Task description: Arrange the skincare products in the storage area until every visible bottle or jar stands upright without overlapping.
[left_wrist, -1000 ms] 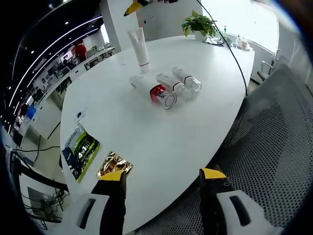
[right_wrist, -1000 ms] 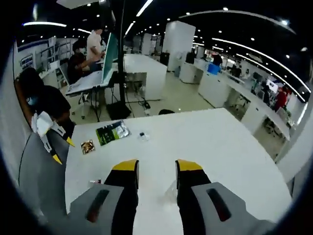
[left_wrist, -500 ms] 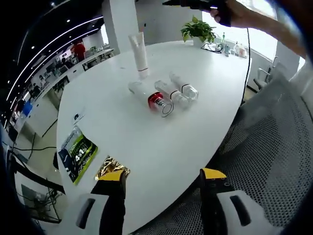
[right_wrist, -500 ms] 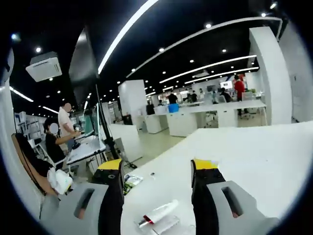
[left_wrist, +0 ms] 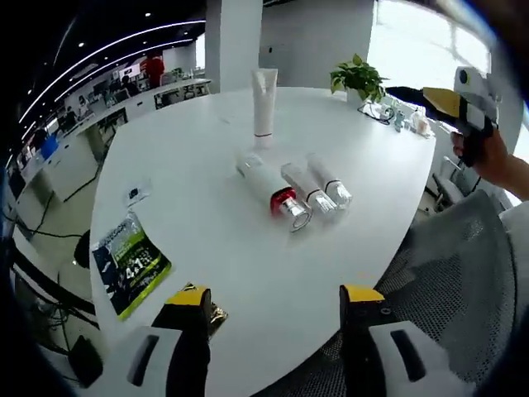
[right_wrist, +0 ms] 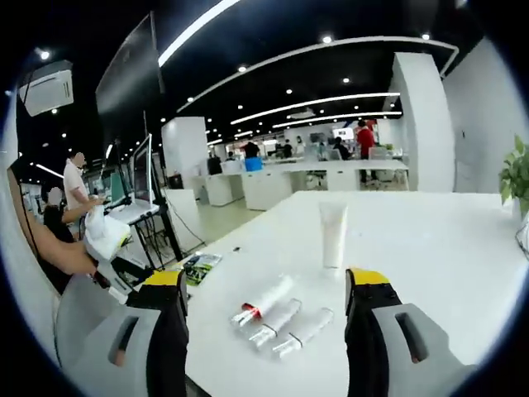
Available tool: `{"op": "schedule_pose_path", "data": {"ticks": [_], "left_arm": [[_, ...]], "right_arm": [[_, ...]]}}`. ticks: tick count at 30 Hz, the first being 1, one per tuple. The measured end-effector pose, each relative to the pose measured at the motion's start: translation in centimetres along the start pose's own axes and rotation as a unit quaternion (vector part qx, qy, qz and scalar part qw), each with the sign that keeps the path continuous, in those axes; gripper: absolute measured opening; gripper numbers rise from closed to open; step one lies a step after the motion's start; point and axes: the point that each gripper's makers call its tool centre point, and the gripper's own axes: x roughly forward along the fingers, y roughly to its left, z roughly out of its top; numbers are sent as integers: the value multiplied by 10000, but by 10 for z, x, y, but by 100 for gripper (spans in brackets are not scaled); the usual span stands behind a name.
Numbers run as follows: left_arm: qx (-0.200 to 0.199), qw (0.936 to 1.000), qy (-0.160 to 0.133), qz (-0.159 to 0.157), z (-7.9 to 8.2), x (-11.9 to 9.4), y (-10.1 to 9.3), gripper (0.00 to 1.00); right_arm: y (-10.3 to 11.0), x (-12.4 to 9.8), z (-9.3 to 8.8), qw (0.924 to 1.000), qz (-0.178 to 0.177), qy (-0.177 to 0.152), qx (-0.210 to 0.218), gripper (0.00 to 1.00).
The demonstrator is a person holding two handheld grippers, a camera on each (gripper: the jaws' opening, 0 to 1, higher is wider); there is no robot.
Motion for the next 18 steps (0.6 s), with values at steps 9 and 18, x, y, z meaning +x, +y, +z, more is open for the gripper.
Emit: {"op": "schedule_pose_path", "data": {"ticks": [9,18], "left_arm": [[-599,9979,-227,-57,28,9,9,66],[-957,9949,-270,-143,47,25,9,67]], "right_arm": [[14,3,-23,9970,-40,370,-683,70],[5,1,-19,9927,-389,192,-1125,61]]}}
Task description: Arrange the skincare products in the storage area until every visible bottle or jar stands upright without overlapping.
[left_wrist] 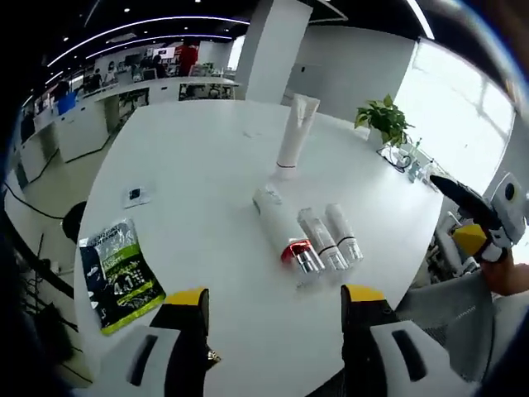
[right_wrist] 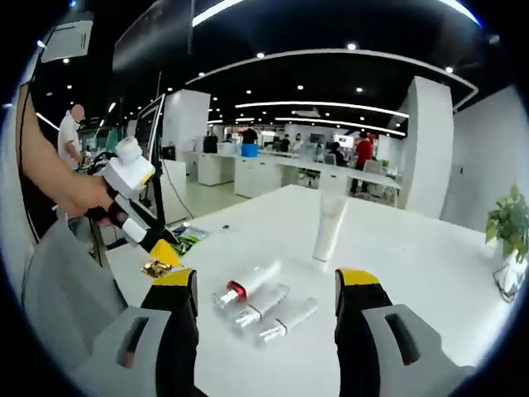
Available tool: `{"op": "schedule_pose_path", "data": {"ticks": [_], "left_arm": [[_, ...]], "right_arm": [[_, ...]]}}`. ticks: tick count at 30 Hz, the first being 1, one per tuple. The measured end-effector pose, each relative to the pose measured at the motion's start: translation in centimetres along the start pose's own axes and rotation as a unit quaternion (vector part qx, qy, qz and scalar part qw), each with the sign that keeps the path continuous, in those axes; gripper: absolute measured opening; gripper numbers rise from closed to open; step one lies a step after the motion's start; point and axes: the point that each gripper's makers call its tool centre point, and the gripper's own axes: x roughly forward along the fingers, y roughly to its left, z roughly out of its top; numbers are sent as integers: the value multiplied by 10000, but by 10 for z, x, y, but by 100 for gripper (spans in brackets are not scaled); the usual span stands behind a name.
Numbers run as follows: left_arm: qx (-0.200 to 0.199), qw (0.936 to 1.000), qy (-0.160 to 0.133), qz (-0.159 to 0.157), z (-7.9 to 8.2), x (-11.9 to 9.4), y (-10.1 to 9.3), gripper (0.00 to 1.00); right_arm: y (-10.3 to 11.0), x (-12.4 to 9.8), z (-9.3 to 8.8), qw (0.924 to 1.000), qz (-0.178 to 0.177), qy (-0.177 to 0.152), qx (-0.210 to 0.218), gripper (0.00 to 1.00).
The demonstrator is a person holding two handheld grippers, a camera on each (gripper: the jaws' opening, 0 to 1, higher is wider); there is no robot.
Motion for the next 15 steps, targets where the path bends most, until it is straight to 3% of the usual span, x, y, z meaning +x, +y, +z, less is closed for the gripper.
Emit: {"op": "schedule_pose_path", "data": {"ticks": [10,15], "left_arm": [[-396,9992,-57,52,10,18,1,65],[-479,9988,99,-13,5,31,-9,65]], "right_arm": [[-3,0,-10,9997,-52,213,-63,59],[-5,0,-11,9997,-78,226,-74,56]]}}
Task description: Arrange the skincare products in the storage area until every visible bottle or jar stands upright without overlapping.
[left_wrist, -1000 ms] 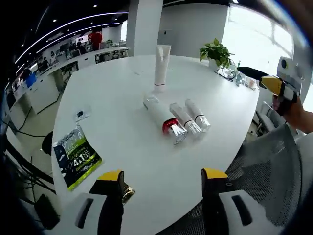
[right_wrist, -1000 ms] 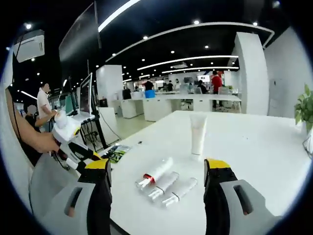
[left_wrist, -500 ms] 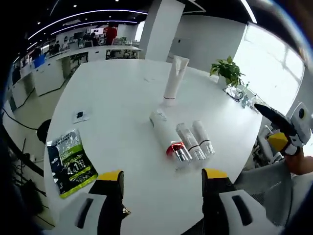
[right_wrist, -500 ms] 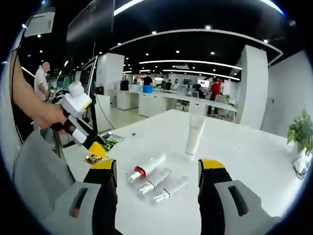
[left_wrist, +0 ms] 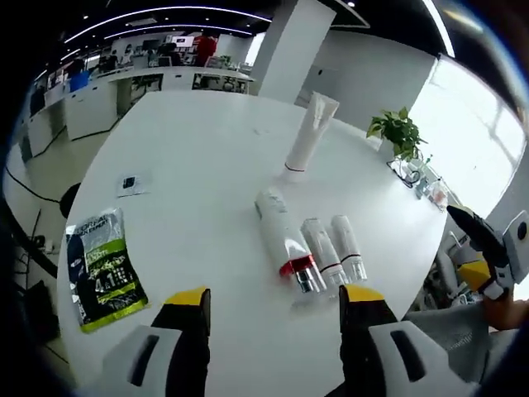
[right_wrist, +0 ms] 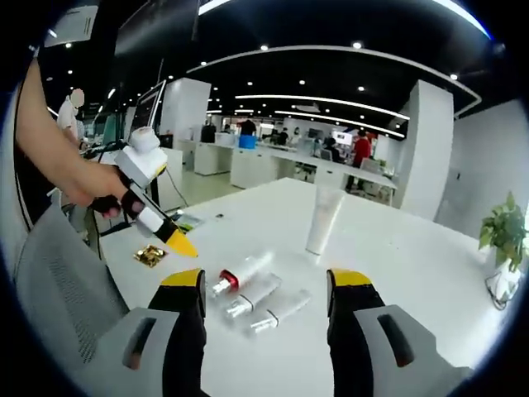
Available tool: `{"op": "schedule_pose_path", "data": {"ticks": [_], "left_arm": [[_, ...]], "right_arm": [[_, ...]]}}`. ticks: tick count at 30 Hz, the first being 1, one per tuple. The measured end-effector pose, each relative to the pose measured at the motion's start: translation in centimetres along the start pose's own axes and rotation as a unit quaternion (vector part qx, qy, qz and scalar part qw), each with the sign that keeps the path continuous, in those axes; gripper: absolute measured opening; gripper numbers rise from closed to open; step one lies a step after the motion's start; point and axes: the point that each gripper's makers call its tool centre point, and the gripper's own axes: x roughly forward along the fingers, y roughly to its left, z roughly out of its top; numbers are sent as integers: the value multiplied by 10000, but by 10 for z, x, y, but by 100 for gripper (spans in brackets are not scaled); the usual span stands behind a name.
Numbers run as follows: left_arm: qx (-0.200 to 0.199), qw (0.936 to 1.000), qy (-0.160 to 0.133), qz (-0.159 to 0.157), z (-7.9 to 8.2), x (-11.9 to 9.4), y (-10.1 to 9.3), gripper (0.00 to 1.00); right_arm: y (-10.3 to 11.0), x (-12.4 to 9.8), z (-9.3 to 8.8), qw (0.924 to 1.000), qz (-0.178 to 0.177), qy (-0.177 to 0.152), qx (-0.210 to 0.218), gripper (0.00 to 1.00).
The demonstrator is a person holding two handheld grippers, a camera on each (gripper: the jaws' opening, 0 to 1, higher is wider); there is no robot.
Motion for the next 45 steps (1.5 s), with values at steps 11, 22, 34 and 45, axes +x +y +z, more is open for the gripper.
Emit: {"op": "schedule_pose_path", "data": {"ticks": [11,22,34,45], "left_arm": [[100,9987,429,-244,-3,40,-32,66],[280,9973,661,-126,-3,65,-29,59],[691,9933,914,138,-11,66,-5,53],[938,9901,1017,249,-10,69,2,49]], "right_arm": [[-4,-1,-6,9998,-74,138,-96,49],[-9,1,-16,9992,-136,371,-94,46],[-10,2,-21,9989,-118,463,-41,45],[-9,1,-25,9985,-98,545,-44,41]]}}
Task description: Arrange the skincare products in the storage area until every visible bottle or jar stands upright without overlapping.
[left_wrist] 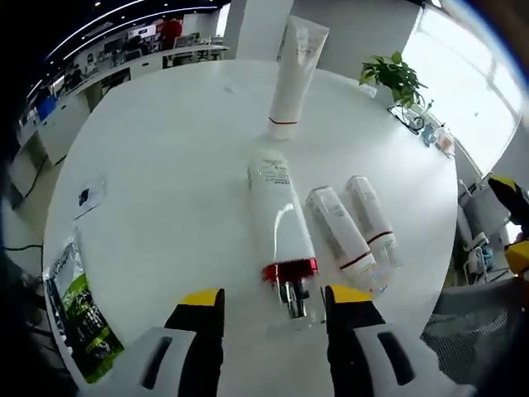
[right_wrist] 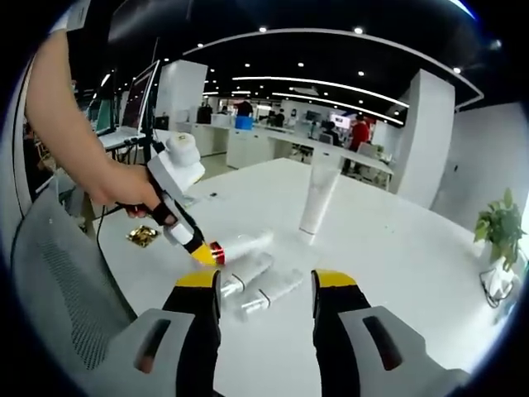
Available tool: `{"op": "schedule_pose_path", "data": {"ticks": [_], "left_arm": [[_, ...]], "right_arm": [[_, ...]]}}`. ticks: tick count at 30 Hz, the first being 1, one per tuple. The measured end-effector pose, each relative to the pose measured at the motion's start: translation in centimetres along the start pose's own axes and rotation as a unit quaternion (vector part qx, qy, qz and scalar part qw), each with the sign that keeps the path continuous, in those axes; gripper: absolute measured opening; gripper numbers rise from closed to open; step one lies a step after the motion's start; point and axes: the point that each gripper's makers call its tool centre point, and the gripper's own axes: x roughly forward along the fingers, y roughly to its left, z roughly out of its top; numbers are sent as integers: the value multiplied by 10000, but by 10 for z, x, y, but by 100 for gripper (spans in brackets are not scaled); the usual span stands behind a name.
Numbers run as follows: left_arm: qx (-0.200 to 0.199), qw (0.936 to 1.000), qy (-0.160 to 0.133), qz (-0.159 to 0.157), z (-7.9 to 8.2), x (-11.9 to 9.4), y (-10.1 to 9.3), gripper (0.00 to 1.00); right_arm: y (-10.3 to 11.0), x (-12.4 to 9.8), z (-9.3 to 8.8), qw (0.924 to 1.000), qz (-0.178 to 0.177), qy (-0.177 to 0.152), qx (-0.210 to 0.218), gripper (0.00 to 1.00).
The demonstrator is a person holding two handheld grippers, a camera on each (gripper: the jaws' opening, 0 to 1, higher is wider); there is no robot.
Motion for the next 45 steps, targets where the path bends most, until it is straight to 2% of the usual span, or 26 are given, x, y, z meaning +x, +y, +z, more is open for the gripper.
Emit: {"op": "schedule_pose_path", "data": {"ticks": [2,4,5,7,9,13,15,21,22,28,37,45], "left_arm": [[122,9998,161,-21,-6,3,-5,45],[448,9980,449,34,-17,6,-5,40],[663,9967,433,164,-17,6,-1,38],[642,9971,357,173,-14,7,-2,32],[516,9979,357,147,-13,7,-1,31],[523,9979,339,150,-13,7,2,30],[338,9986,405,19,-13,6,1,29],[480,9977,472,-55,-17,-1,4,28],[268,9986,371,-258,-14,-2,0,27],[447,9980,373,-225,-11,-14,6,27],[942,9954,130,-132,5,-38,13,26],[1305,9912,96,-190,19,-56,12,25]], "right_arm": [[0,0,-1,10000,1,25,-2,40],[1,0,-1,10000,23,36,13,39],[1,0,-2,10000,29,41,5,38],[2,0,-2,10000,45,50,8,37],[2,0,-3,10000,47,69,3,36],[2,0,-4,9999,59,104,10,35],[3,1,-4,9999,83,114,2,35],[3,1,-4,9999,90,132,-31,34],[4,1,-4,9999,96,124,-24,34],[6,1,-6,9997,155,166,-34,33],[8,2,-6,9996,215,182,-41,33],[8,2,-6,9996,220,192,-52,33]]}}
